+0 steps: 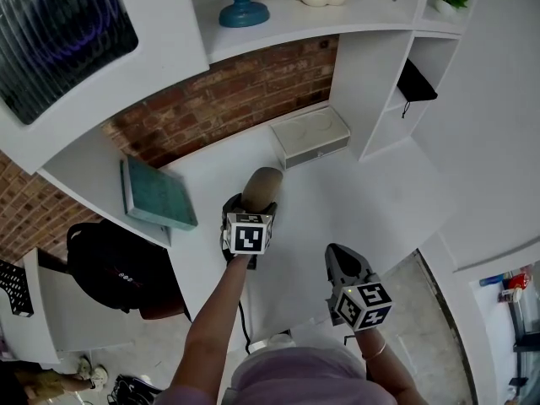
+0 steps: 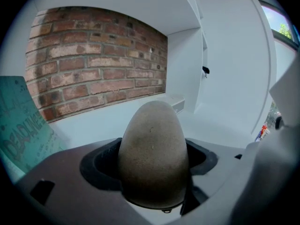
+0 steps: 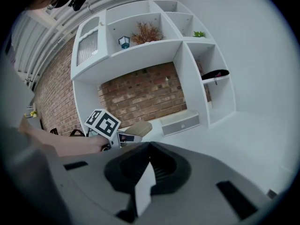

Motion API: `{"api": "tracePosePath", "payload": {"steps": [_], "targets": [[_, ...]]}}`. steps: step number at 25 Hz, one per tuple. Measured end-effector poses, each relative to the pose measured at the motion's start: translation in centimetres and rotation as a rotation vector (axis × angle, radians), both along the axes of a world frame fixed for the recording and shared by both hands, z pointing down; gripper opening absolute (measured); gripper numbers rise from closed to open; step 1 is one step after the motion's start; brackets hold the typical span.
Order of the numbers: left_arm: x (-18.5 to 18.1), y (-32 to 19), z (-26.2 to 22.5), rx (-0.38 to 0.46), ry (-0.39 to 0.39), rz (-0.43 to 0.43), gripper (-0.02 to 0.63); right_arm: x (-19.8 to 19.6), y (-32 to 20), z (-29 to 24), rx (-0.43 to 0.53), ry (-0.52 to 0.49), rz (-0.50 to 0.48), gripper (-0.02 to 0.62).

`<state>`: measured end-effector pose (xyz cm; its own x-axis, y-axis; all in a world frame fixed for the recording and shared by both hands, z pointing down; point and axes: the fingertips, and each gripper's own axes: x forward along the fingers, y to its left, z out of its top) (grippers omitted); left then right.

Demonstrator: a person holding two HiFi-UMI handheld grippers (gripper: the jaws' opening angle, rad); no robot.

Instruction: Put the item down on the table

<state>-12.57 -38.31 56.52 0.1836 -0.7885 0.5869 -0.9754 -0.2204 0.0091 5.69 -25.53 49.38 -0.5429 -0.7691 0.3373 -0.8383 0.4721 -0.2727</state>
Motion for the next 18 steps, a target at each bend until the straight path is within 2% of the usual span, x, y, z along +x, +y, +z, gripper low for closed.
{"api": "tracePosePath", "payload": {"steps": [9, 18], "targets": [[0.9, -0.9, 3.6, -0.081, -0.015, 0.008, 0.385, 1.2, -0.4, 0.6, -0.013, 0.004, 0.021, 0.002], [1.6, -1.7, 5.3, -0.107, -0.04, 0.016, 0.385, 1.5, -0.7, 0.9, -0.019, 0.007, 0.029, 0.002]]}}
